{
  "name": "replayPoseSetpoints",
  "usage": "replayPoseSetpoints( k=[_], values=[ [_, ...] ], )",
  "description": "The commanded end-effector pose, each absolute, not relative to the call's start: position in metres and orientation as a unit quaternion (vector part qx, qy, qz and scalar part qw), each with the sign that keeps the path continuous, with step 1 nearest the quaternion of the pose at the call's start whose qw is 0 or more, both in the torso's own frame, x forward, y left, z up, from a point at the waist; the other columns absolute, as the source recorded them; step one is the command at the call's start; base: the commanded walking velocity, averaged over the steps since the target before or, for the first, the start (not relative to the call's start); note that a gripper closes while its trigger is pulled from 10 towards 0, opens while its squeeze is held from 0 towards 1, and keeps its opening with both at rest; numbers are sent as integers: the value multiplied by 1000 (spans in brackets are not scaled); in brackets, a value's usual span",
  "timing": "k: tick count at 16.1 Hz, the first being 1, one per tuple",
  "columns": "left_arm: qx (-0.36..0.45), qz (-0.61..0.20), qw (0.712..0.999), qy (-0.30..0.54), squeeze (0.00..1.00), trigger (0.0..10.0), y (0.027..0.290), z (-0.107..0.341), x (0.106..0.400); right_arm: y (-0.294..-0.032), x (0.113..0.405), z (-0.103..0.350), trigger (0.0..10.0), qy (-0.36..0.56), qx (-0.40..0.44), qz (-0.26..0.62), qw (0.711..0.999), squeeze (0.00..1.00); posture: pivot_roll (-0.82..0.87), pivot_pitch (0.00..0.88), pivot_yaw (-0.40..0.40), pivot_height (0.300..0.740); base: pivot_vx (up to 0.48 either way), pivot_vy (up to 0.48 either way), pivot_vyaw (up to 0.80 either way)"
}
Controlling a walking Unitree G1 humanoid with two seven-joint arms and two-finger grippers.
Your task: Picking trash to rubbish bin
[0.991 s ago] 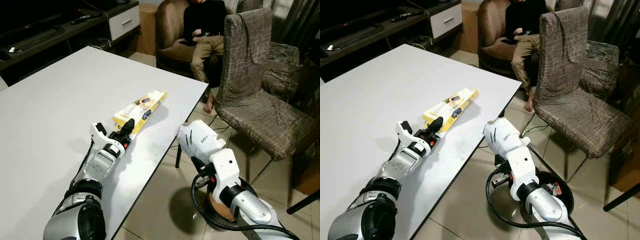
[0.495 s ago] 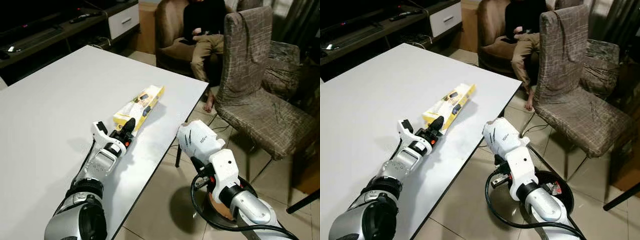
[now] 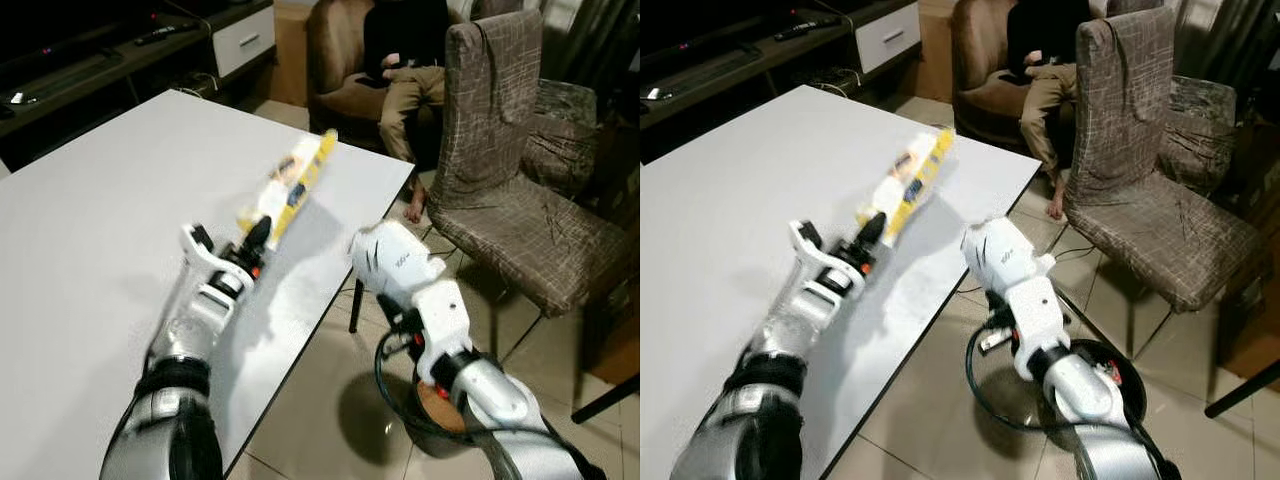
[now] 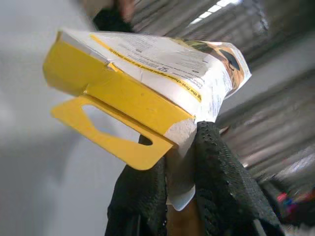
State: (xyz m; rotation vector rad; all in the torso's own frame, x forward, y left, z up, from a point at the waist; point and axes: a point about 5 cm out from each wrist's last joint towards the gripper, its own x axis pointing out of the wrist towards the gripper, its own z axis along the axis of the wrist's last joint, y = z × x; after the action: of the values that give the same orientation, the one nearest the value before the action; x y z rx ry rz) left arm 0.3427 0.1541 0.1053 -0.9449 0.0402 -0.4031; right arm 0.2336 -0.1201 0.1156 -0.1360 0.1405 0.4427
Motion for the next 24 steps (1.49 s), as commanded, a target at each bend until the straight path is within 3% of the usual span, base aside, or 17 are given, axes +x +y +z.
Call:
replayPoseSetpoints(
  k=[1,4,5,7,10,14,24],
  values=[
    [-403,-206,892,-2,0,0,154,118,343,-127,239,120,10000,52,-75,197,976,0,-80,0,29,740,0,0,0],
    [-238,-202,948,-56,0,0,157,143,319,-135,244,129,10000,31,-77,153,985,0,-80,0,11,740,0,0,0],
    [-217,-185,956,-66,0,10000,159,148,313,-136,246,130,10000,30,-77,149,985,0,-87,0,8,740,0,0,0],
    [-95,-179,979,-22,0,10000,165,136,285,-134,239,121,10000,44,-76,148,985,0,-80,0,-1,740,0,0,0],
    [-25,-161,987,-4,0,10000,170,128,266,-135,238,113,10000,61,-69,136,986,0,-57,0,-10,740,0,0,0],
    [11,-157,988,13,0,10000,161,125,260,-137,234,101,10000,98,-48,127,986,0,-72,0,-15,740,0,-148,-245],
    [23,-174,984,27,0,10000,148,123,256,-145,221,88,10000,163,-67,117,977,0,-99,15,-21,740,0,-480,-52]
  ],
)
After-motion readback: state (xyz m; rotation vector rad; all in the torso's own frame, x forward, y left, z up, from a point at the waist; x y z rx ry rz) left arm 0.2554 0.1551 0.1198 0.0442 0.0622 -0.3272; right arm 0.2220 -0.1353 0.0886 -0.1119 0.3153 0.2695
